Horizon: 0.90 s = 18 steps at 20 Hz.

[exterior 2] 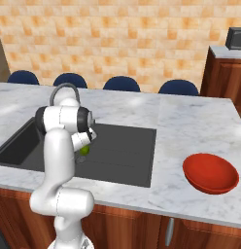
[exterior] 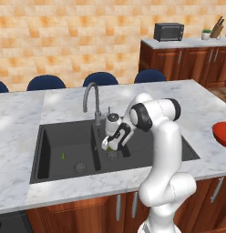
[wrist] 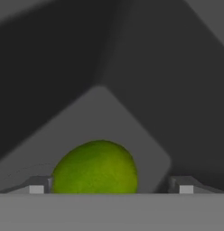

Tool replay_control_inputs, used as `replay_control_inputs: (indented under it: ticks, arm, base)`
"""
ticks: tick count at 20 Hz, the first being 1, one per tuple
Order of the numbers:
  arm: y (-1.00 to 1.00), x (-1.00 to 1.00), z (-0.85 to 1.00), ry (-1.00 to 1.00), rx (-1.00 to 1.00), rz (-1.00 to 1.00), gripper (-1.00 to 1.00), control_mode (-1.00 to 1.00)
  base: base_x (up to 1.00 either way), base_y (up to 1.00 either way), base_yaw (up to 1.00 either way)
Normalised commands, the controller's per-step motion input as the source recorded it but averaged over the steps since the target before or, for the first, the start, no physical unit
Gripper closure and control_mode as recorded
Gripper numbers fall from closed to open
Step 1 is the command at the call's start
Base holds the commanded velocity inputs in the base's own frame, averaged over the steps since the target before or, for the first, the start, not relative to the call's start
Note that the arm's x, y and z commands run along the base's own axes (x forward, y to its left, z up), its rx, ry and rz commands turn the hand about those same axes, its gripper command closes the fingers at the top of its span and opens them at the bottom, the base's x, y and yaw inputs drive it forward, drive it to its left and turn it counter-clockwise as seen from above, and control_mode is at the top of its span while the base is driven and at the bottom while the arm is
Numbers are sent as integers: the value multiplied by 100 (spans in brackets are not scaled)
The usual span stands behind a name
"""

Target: Remove the lemon wedge and lime from the sink. Then move the bowl and cup from the counter to the sink for washing.

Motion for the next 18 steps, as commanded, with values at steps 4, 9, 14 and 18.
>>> replay_control_inputs:
  ticks: [4, 9, 14, 18]
  arm:
    - [17, 13, -27, 4, 0, -1, -100, -100]
    - [17, 10, -25, 6, 0, 0, -100, -100]
    - [21, -4, -22, 11, 0, -4, -100, -100]
    - [22, -15, -18, 12, 0, -13, -100, -100]
  base:
    - [0, 0, 0]
    - [0, 0, 0]
    - [0, 0, 0]
    - [0, 0, 0]
